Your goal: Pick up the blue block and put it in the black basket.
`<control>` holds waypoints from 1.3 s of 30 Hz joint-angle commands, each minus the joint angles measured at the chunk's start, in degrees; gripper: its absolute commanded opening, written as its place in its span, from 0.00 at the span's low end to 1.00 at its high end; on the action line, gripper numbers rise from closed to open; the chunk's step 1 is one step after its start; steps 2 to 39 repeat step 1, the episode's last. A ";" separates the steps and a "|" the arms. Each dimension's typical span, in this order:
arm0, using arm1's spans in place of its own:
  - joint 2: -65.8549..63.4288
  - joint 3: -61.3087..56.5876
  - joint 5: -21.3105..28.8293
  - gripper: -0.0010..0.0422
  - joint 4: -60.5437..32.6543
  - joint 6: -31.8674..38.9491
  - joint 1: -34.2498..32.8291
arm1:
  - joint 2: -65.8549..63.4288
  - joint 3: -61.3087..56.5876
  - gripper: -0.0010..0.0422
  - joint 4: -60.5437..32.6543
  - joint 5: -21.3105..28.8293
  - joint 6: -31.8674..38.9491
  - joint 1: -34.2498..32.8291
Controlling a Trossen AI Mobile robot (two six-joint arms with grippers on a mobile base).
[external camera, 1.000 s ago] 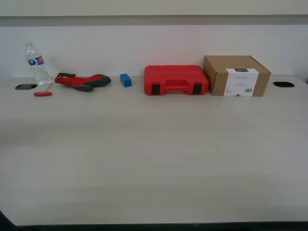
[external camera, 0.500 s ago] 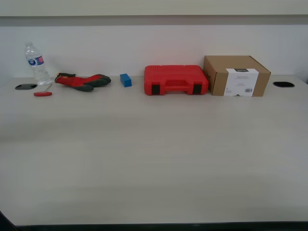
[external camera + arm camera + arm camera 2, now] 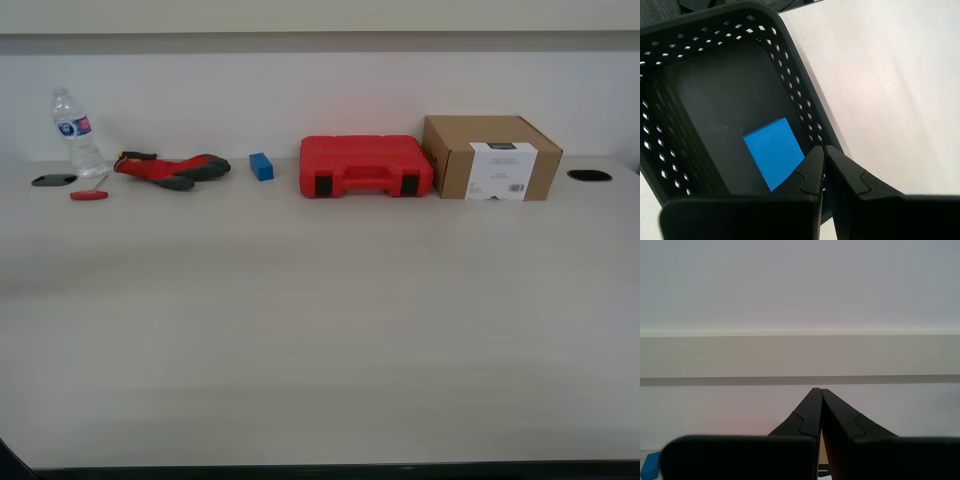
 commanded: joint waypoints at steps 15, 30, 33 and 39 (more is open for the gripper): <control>0.02 0.07 0.00 0.02 0.28 0.00 0.00 | -0.04 0.02 0.02 0.04 0.15 -0.07 -0.02; 0.02 0.07 0.00 0.02 0.28 0.00 0.00 | -0.04 0.02 0.02 0.04 0.15 -0.07 -0.02; 0.02 0.07 0.00 0.02 0.28 0.00 0.00 | -0.04 0.02 0.02 0.04 0.15 -0.07 -0.02; 0.02 0.07 0.00 0.02 0.28 0.00 0.00 | -0.04 0.02 0.02 0.04 0.15 -0.07 -0.02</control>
